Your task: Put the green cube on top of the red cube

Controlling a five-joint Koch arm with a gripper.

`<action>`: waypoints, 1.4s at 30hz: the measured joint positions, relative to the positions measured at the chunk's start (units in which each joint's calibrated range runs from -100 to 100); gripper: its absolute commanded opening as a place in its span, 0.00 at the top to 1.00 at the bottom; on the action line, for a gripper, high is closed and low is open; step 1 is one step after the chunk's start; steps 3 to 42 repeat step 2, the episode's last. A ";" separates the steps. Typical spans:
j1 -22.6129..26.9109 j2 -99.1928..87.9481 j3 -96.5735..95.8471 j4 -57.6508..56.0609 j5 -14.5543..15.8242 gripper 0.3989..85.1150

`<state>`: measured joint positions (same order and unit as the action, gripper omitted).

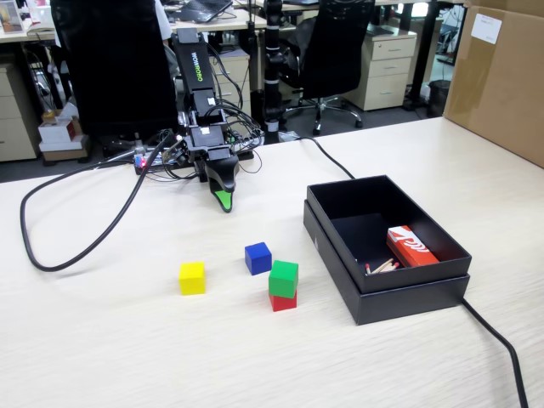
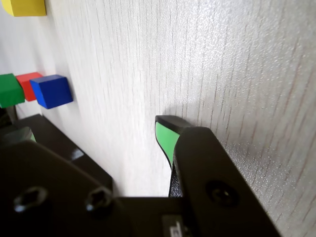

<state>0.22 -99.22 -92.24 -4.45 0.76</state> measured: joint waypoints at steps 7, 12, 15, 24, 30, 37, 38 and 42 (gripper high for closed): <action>-0.05 0.00 0.00 0.00 0.00 0.43; -0.05 0.00 0.00 0.00 0.00 0.43; -0.05 0.00 0.00 0.00 0.00 0.43; -0.05 0.00 0.00 0.00 0.00 0.43; -0.05 0.00 0.00 0.00 0.00 0.43; -0.05 0.00 0.00 0.00 0.00 0.43; -0.05 0.00 0.00 0.00 0.00 0.43; -0.05 0.00 0.00 0.00 0.00 0.43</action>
